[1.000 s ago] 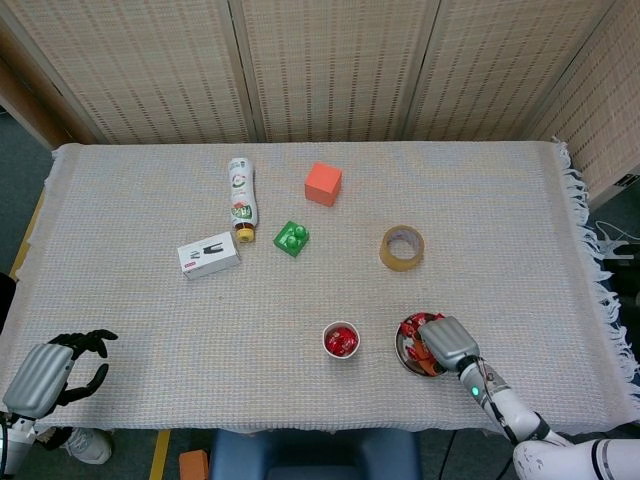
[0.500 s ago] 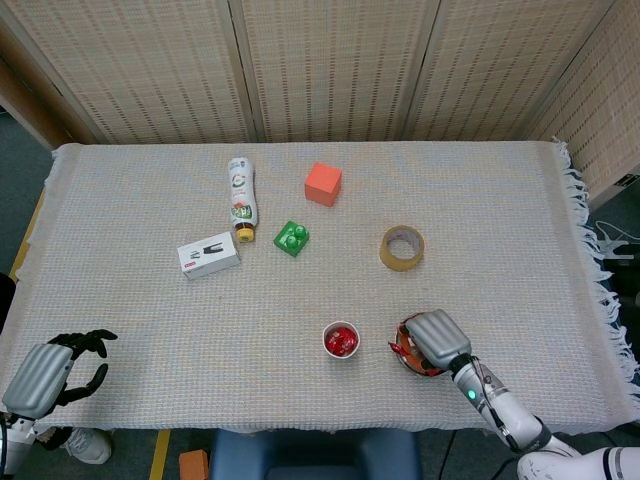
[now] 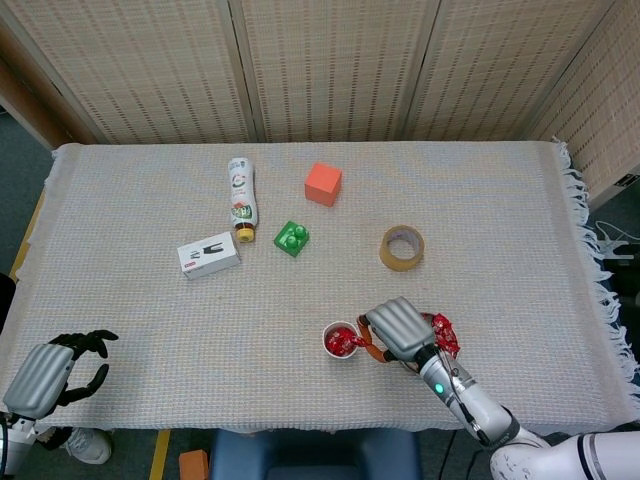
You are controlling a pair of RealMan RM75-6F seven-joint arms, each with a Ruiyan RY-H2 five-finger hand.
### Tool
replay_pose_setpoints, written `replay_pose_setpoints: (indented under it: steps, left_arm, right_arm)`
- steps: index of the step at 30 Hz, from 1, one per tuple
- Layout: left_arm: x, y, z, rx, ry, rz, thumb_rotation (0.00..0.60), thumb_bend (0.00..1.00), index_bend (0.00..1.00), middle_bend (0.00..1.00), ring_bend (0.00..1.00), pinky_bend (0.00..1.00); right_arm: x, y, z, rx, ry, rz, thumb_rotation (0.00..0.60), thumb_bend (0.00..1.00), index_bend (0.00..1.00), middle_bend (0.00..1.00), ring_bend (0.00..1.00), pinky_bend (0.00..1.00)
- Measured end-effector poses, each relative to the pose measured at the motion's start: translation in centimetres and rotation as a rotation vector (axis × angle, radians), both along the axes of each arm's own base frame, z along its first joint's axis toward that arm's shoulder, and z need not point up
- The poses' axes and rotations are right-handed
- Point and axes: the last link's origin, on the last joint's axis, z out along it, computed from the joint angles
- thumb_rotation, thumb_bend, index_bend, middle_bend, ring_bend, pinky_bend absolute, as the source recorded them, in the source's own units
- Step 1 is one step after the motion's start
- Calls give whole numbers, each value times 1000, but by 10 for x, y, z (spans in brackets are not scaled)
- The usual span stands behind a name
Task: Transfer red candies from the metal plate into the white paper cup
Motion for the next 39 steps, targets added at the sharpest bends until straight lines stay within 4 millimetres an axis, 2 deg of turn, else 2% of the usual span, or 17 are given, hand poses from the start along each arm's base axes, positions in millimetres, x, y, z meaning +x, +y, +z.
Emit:
replay_pose_setpoints:
  steps: [5, 11, 24, 30, 35, 39]
  left_arm:
    - [-1, 0, 1, 4, -2, 4, 600, 431, 301, 478, 412, 414]
    - [-1, 0, 1, 4, -3, 3, 600, 431, 301, 478, 412, 415]
    - [-1, 0, 1, 4, -6, 4, 600, 432, 301, 478, 412, 415]
    - [-2, 1, 1, 5, -7, 8, 600, 431, 301, 478, 412, 414]
    - [-1, 0, 1, 2, -3, 5, 600, 431, 301, 477, 412, 415]
    - [-1, 0, 0, -1, 0, 5, 600, 432, 301, 478, 413, 414]
  right_arm:
    - [10, -9, -17, 7, -18, -3, 600, 305, 634, 896, 793, 1000]
    - [15, -18, -28, 10, -20, -8, 600, 305, 606, 896, 792, 1000]
    - [9, -12, -21, 22, -13, 2, 600, 293, 470, 896, 790, 1000]
    - [-20, -4, -9, 1, 69, -21, 600, 217, 406, 895, 789, 1000]
    - [-57, 0, -3, -18, 186, -77, 600, 212, 379, 896, 789, 1000]
    - [-79, -3, 0, -31, 238, -134, 600, 212, 379, 896, 789, 1000]
